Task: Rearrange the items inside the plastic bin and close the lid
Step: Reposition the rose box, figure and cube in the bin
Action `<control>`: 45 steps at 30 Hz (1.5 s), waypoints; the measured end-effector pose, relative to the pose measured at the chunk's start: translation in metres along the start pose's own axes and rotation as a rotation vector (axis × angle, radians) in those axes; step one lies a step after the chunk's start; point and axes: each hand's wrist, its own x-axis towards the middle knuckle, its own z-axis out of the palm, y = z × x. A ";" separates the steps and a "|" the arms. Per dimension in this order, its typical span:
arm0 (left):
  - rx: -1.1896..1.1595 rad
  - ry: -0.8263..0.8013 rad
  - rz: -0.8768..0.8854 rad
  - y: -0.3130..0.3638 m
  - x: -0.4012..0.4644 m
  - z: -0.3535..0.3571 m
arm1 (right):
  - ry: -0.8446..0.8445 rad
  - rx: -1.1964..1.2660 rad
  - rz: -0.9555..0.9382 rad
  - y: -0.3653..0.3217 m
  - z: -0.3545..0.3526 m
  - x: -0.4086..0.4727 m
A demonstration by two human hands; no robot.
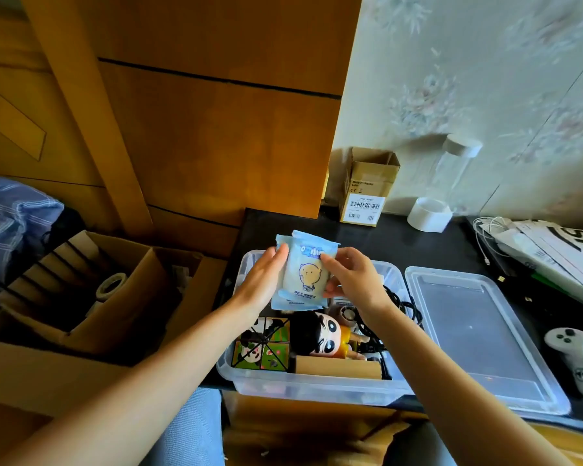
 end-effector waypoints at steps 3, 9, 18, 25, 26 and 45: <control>0.137 -0.043 0.000 -0.004 -0.004 0.005 | 0.006 -0.022 -0.013 0.002 0.007 -0.001; 0.348 0.201 0.232 -0.006 0.003 -0.008 | -0.031 -0.167 -0.005 0.005 0.001 0.007; 0.671 0.336 0.453 -0.030 0.017 -0.041 | -0.345 -0.900 -0.040 0.025 0.003 0.036; 0.845 0.229 0.490 -0.042 0.022 -0.047 | -0.648 -1.245 0.059 0.038 0.037 0.065; 0.850 0.232 0.494 -0.042 0.022 -0.046 | -0.683 -1.262 0.058 0.041 0.042 0.068; 0.777 0.215 0.446 -0.039 0.023 -0.048 | -1.059 -1.541 0.363 0.040 0.075 0.082</control>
